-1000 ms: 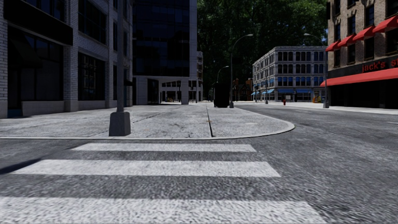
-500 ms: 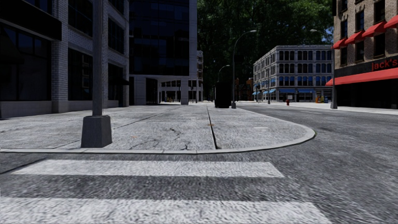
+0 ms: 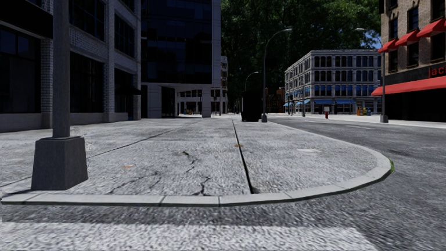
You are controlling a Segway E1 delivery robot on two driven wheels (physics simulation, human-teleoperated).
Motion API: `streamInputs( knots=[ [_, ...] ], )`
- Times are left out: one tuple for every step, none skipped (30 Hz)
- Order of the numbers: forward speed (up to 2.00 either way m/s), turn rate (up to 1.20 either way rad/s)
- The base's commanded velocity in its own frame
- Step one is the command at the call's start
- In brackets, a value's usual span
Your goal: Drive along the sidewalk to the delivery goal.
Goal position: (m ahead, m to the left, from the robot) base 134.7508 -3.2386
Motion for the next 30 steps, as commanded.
streamInputs(
  knots=[
    [2.0, 0.0],
    [2.0, 0.0],
    [2.0, 0.0],
    [2.0, 0.0],
    [2.0, 0.0],
    [2.0, 0.0],
    [2.0, 0.0],
    [2.0, 0.0],
    [2.0, 0.0],
    [2.0, 0.0],
    [2.0, 0.0],
    [2.0, 0.0],
    [2.0, 0.0],
    [2.0, 0.0],
    [2.0, 0.0],
    [2.0, 0.0],
    [2.0, 0.0],
    [2.0, 0.0],
    [2.0, 0.0],
    [2.0, 0.0],
    [2.0, 0.0],
    [2.0, 0.0],
    [2.0, 0.0],
    [2.0, 0.0],
    [2.0, 0.0],
    [2.0, 0.0],
    [2.0, 0.0],
    [2.0, 0.0],
    [2.0, 0.0],
    [2.0, 0.0]
  ],
)
